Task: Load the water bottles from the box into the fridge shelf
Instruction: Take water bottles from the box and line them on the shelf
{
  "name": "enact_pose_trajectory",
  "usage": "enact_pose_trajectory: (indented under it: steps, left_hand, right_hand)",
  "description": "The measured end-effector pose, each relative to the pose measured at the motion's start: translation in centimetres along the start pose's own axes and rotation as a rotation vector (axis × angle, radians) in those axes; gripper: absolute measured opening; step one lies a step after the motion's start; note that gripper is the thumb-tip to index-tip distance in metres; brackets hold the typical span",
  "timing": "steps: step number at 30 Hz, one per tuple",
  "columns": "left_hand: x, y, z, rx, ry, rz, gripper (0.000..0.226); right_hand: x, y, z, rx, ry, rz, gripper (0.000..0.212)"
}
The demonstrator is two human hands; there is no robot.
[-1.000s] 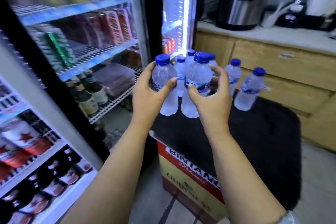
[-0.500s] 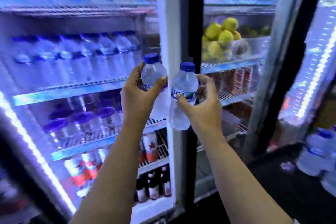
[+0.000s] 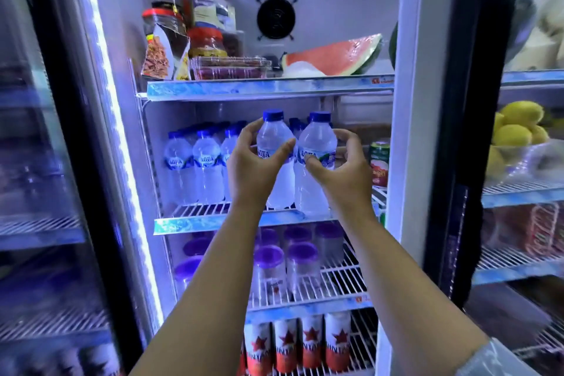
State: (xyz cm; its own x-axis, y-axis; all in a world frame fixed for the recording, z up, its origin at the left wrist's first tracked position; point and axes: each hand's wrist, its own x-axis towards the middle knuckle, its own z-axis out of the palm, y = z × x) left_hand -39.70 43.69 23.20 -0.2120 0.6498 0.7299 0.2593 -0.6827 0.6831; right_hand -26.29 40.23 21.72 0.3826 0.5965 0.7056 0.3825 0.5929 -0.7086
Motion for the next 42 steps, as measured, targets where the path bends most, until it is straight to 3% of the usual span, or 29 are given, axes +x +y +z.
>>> enact_pose_trajectory:
  steps: [9,23,27,32,37,42]
  left_hand:
    - [1.3,-3.9,2.5,-0.037,0.014,-0.167,0.054]
    - [1.0,-4.6,6.0,-0.014,-0.045,-0.179,0.060]
    - [0.9,-4.7,5.9,0.033,-0.098,-0.181,0.064]
    - [-0.1,-5.5,5.0,0.186,-0.201,-0.221,0.088]
    - [-0.8,-5.7,5.6,0.309,-0.137,-0.304,0.075]
    - [-1.2,-5.0,6.6,0.345,-0.109,-0.253,0.072]
  right_hand:
    - [3.6,4.6,2.2,-0.096,0.028,0.093,0.049]
    - [5.6,7.5,1.6,-0.184,-0.066,0.166,0.058]
    - [5.9,7.3,1.5,-0.200,-0.113,0.204,0.057]
    - [6.2,6.9,1.2,-0.208,-0.136,0.260,0.056]
    - [6.7,6.7,1.0,-0.261,-0.129,0.231,0.055]
    - [7.4,7.1,-0.1,-0.282,-0.109,0.198,0.052]
